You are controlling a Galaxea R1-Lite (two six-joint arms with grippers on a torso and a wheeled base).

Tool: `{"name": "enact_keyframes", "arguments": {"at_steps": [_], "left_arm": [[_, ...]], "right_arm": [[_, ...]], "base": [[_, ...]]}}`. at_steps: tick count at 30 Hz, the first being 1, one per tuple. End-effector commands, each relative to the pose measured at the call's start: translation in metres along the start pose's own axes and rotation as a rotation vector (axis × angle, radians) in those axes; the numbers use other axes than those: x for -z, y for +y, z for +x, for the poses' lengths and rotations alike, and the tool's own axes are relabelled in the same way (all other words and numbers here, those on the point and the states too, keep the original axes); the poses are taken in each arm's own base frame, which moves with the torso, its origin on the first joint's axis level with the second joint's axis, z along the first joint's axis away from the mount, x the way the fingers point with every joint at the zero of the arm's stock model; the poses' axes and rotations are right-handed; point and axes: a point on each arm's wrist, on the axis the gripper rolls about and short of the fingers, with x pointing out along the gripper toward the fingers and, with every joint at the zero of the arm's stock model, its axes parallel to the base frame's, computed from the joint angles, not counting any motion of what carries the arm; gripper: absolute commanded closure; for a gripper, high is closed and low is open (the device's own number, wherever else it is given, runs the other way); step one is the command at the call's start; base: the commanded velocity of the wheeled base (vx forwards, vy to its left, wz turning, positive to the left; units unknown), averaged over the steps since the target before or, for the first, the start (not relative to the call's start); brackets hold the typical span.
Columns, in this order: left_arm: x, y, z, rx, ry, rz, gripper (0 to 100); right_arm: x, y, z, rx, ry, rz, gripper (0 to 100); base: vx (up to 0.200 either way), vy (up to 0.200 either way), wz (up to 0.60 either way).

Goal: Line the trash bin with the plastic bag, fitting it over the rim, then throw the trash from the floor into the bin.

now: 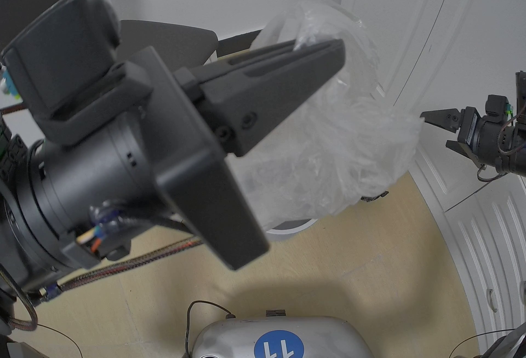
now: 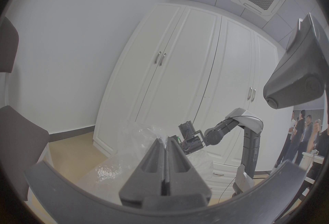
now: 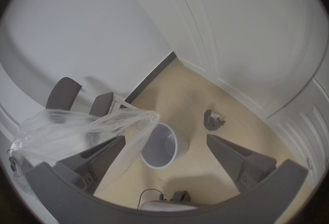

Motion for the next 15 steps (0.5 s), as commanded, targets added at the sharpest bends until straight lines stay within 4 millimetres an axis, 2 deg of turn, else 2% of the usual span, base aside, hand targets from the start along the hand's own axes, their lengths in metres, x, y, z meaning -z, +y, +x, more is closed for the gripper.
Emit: {"name": "enact_keyframes", "arguments": {"at_steps": [1, 7, 15], "left_arm": [[-0.001, -0.002, -0.003, 0.007, -0.003, -0.003, 100], [0.0, -0.004, -0.004, 0.016, -0.001, -0.006, 100], [-0.001, -0.004, -0.005, 0.017, -0.006, -0.006, 100]], "right_arm": [[0.007, -0.01, 0.041, 0.011, 0.029, 0.002, 0], [0.01, -0.013, 0.065, -0.014, -0.002, 0.009, 0], [0.019, -0.002, 0.069, -0.053, 0.029, 0.031, 0]], "base": [[0.0, 0.0, 0.0], [0.0, 0.0, 0.0], [0.0, 0.0, 0.0]]}}
